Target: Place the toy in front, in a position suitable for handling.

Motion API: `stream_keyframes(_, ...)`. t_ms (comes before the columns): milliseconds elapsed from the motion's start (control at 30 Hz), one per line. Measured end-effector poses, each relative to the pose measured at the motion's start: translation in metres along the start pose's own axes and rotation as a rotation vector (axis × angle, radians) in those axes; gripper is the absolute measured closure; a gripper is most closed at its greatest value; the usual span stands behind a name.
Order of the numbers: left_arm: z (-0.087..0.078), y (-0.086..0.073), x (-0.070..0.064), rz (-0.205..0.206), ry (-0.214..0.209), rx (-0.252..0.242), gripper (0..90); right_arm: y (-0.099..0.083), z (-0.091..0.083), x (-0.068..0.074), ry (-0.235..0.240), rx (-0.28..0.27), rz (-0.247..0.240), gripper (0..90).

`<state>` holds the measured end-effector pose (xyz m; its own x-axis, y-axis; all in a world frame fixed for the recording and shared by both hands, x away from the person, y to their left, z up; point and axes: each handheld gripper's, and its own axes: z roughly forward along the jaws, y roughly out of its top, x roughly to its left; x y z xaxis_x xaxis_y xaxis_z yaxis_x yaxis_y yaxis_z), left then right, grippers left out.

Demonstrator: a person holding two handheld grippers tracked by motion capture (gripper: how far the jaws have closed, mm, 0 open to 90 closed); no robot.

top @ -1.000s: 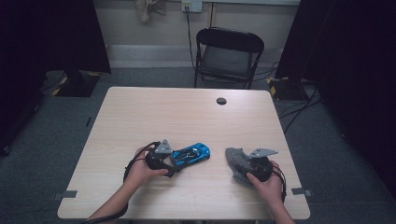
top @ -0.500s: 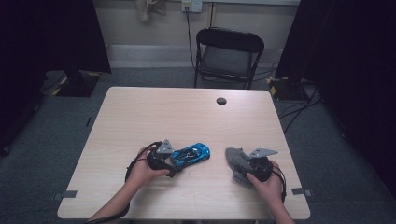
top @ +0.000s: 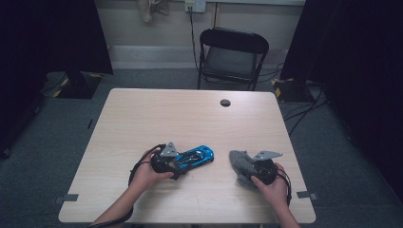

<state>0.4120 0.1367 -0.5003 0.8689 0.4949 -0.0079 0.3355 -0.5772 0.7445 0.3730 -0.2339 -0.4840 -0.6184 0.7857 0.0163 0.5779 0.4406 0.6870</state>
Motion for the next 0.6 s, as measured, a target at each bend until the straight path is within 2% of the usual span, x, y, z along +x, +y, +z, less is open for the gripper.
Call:
stream_keyframes(367, -0.001, -0.001, -0.001, 0.000, -0.008, -0.003, 24.3, 0.000, -0.002, 0.004, -0.020, -0.010, 0.006, 63.5)
stream_keyframes(467, -0.001, -0.001, -0.001, 0.003, -0.009, -0.002, 24.4, 0.001, -0.005, 0.005, -0.010, -0.015, 0.005, 64.8)
stream_keyframes(600, -0.003, -0.002, 0.000, -0.001, -0.011, -0.002, 24.4, 0.008, -0.010, 0.009, -0.006, -0.036, -0.017, 65.7)
